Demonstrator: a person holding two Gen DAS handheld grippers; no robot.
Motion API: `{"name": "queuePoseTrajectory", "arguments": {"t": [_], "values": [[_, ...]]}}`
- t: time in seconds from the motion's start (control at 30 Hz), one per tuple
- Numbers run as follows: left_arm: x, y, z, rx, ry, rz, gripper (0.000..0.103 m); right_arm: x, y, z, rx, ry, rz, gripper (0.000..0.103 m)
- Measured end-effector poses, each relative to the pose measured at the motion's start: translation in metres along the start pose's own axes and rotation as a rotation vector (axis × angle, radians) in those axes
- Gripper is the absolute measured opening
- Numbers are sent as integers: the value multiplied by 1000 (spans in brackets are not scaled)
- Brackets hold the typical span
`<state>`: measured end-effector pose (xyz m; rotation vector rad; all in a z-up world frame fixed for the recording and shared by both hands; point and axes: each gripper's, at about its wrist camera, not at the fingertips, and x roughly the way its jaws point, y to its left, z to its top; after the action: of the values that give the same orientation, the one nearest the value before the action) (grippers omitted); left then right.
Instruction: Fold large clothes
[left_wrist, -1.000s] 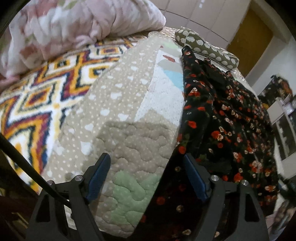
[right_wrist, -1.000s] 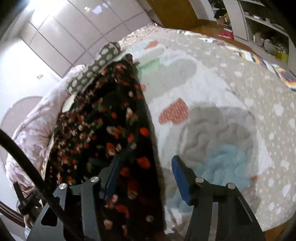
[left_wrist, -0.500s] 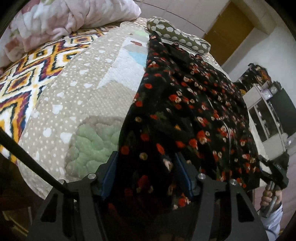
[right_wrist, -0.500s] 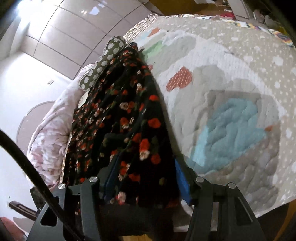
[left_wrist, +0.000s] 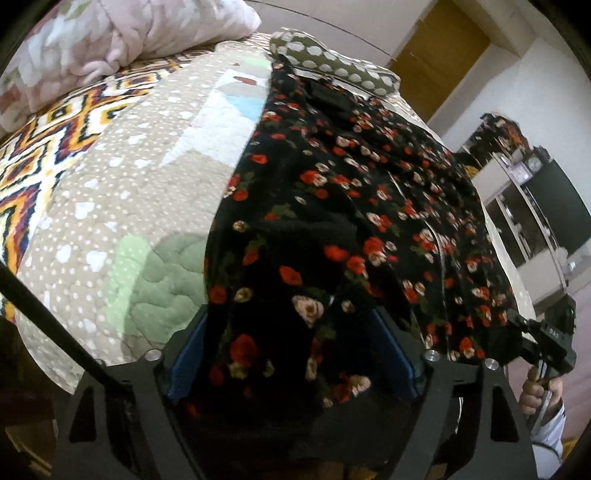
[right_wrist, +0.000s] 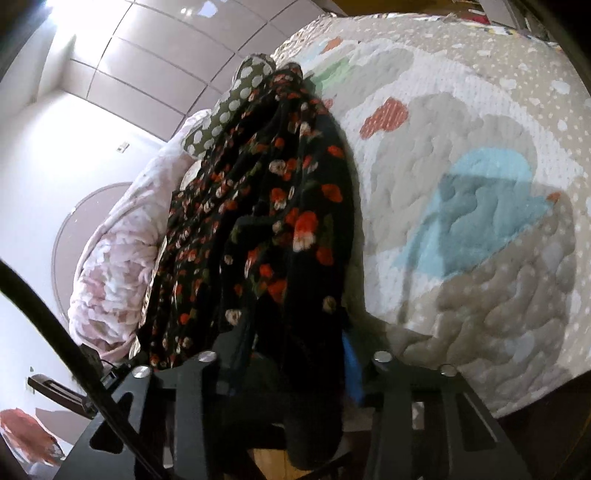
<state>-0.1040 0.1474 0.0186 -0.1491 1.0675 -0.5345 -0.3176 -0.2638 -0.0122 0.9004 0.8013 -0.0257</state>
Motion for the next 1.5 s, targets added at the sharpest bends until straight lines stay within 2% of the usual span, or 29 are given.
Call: {"name": "queuePoseTrajectory", "arguments": {"t": [0.07,0.23,0.33,0.37,0.4,0.43,0.47,0.53,0.73,0.87,0.97,1.2,1.37,1.5], "values": [[-1,-2,-3,18,8,28,61,2,3,-5,-6,12,-2,45],[-4,11,-3,-23,6,-8,59,12,12,-19,-42,59,-22,44],[-2,8,-4,-16,5,7,59,17,15,-20,-52,66,-37,43],[-2,6,-4,-10,5,20,56,17,14,-19,-47,67,-35,42],[-2,6,-3,-9,3,50,48,18,14,-19,-43,68,-35,39],[-2,8,-3,-14,4,72,29,18,14,-18,-40,71,-38,30],[-5,14,-1,-40,9,69,20,18,12,-18,-35,75,-46,23],[-14,24,2,-97,9,21,17,14,9,-14,-15,88,-50,9],[-61,22,-6,-102,-53,-1,12,-28,17,-19,-58,49,-17,5],[-59,16,-23,-85,-28,18,9,-43,7,-33,-33,39,-11,4],[-53,25,-23,-122,-12,14,9,-38,5,-30,-10,47,-7,3],[-57,29,-21,-124,-26,-4,8,-35,24,-20,-68,50,2,4],[-56,32,-5,-167,-15,-48,8,-34,33,-3,-72,64,44,4],[-58,30,33,-186,-23,-99,7,-34,55,29,-108,53,89,4]]}}
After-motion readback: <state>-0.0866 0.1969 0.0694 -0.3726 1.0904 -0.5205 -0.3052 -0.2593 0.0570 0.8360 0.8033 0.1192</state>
